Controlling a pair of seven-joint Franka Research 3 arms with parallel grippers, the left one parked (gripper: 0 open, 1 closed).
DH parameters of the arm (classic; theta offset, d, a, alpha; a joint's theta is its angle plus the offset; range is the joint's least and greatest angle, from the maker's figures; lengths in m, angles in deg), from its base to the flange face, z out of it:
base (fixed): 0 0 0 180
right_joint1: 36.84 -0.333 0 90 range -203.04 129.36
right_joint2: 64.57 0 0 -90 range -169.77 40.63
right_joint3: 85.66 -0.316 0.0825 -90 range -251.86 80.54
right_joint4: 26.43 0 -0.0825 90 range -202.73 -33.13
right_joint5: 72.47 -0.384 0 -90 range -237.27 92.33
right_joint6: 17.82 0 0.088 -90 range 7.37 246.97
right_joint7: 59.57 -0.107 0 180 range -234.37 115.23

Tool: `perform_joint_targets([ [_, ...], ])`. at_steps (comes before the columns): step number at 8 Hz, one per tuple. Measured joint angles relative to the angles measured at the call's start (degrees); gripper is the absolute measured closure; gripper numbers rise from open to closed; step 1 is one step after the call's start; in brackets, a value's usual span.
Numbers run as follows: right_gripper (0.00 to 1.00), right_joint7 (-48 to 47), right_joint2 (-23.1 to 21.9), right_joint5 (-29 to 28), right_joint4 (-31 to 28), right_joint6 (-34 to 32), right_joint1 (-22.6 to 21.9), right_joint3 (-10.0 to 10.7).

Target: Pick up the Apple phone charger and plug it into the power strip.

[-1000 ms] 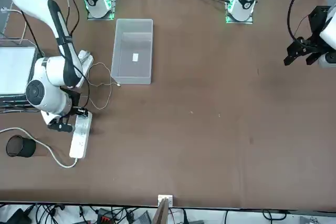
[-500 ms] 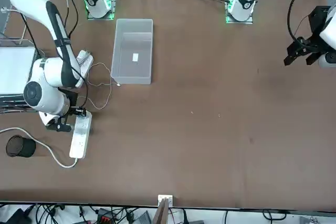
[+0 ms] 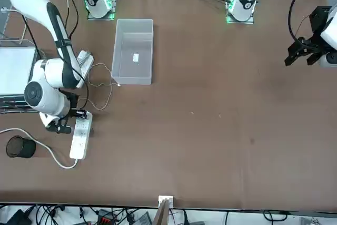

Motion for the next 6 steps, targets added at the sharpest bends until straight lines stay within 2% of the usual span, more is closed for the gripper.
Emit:
perform_joint_targets([
  [6, 0.64, 0.0, 0.0, -0.1, 0.0, -0.2, 0.0, -0.1],
])
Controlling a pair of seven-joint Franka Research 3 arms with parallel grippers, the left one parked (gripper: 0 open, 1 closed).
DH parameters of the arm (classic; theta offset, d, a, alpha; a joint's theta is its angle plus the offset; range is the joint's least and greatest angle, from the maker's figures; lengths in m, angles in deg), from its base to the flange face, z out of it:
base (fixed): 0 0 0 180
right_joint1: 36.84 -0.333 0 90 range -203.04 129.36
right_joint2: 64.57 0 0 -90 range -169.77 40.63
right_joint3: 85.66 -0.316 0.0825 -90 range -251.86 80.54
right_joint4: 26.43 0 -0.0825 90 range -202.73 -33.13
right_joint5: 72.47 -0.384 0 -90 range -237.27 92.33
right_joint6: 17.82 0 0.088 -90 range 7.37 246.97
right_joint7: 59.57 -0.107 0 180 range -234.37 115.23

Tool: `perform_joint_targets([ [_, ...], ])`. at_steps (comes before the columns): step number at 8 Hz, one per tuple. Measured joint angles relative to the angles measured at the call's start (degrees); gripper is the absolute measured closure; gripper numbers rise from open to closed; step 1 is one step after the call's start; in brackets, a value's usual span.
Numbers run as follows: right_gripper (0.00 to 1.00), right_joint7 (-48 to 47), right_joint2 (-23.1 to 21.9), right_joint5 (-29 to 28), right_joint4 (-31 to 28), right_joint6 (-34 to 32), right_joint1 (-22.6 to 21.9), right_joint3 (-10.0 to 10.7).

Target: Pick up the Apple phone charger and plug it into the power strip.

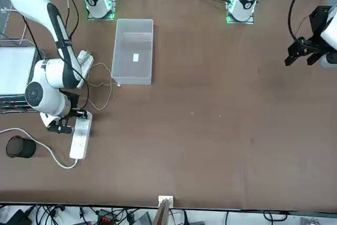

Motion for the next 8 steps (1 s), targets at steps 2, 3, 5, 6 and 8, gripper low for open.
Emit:
perform_joint_targets([
  [2, 0.64, 0.0, 0.0, -0.1, 0.0, -0.1, 0.0, 0.0],
  [3, 0.64, 0.0, 0.0, -0.1, 0.0, -0.1, 0.0, 0.0],
  [5, 0.64, 0.0, 0.0, -0.1, 0.0, -0.3, 0.0, 0.0],
  [6, 0.64, 0.0, 0.0, -0.2, 0.0, -0.3, 0.0, 0.0],
  [8, 0.64, 0.0, 0.0, -0.2, -0.1, -0.3, 0.0, 0.0],
])
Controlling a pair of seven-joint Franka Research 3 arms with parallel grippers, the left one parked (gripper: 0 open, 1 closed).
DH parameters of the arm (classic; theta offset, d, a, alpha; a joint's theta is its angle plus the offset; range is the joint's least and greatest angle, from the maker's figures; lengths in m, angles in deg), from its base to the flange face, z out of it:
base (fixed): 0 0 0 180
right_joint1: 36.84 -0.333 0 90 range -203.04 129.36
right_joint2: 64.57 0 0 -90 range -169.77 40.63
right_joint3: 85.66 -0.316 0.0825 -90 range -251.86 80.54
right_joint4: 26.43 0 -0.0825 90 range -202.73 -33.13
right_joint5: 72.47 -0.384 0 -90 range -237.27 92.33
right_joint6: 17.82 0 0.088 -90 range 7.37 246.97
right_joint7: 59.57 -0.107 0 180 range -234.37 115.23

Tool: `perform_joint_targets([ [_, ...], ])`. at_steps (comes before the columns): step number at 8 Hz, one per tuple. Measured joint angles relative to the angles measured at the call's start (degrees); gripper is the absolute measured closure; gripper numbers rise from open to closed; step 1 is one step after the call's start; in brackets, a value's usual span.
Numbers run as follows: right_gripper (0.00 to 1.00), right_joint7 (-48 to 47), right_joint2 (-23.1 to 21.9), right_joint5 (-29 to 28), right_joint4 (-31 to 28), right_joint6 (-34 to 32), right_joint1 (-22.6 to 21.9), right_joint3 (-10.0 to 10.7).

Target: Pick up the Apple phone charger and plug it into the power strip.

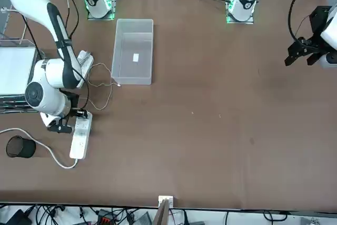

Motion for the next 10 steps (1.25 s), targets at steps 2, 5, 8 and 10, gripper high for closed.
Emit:
perform_joint_targets([
  [2, 0.64, 0.0, 0.0, 0.0, 0.0, 0.0, 0.0, 0.0],
  [5, 0.64, 0.0, 0.0, -0.1, 0.0, 0.0, 0.0, 0.0],
  [8, 0.64, -0.1, 0.0, -0.2, 0.0, 0.0, 0.0, 0.0],
  [10, 0.64, -0.7, 0.0, -0.3, -0.1, 0.0, 0.1, 0.0],
])
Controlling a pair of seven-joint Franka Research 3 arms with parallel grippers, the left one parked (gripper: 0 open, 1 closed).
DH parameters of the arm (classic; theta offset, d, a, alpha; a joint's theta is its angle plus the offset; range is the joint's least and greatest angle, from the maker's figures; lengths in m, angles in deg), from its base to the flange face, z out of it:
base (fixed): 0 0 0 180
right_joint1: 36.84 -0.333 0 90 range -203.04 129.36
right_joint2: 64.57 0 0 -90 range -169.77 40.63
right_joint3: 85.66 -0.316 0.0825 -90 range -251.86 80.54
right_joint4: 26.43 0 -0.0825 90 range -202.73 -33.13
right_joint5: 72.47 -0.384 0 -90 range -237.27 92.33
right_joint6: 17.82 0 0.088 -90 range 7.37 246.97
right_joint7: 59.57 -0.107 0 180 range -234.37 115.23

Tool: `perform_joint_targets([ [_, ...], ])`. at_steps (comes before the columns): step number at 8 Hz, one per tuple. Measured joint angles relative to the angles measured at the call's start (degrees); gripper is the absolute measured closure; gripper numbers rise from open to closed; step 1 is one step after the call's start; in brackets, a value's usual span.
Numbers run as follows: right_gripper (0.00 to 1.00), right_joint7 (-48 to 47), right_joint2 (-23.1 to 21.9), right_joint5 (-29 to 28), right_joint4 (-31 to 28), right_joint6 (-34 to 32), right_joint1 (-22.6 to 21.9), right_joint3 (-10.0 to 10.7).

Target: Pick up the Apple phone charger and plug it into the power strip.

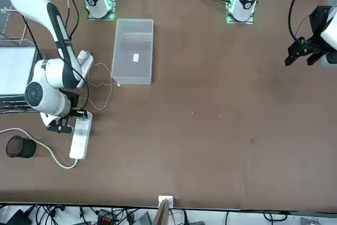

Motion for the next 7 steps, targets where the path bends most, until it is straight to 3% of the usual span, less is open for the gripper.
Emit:
perform_joint_targets([
  [7, 0.64, -0.1, 0.1, 0.0, -0.7, 0.0, 0.0, 0.1],
])
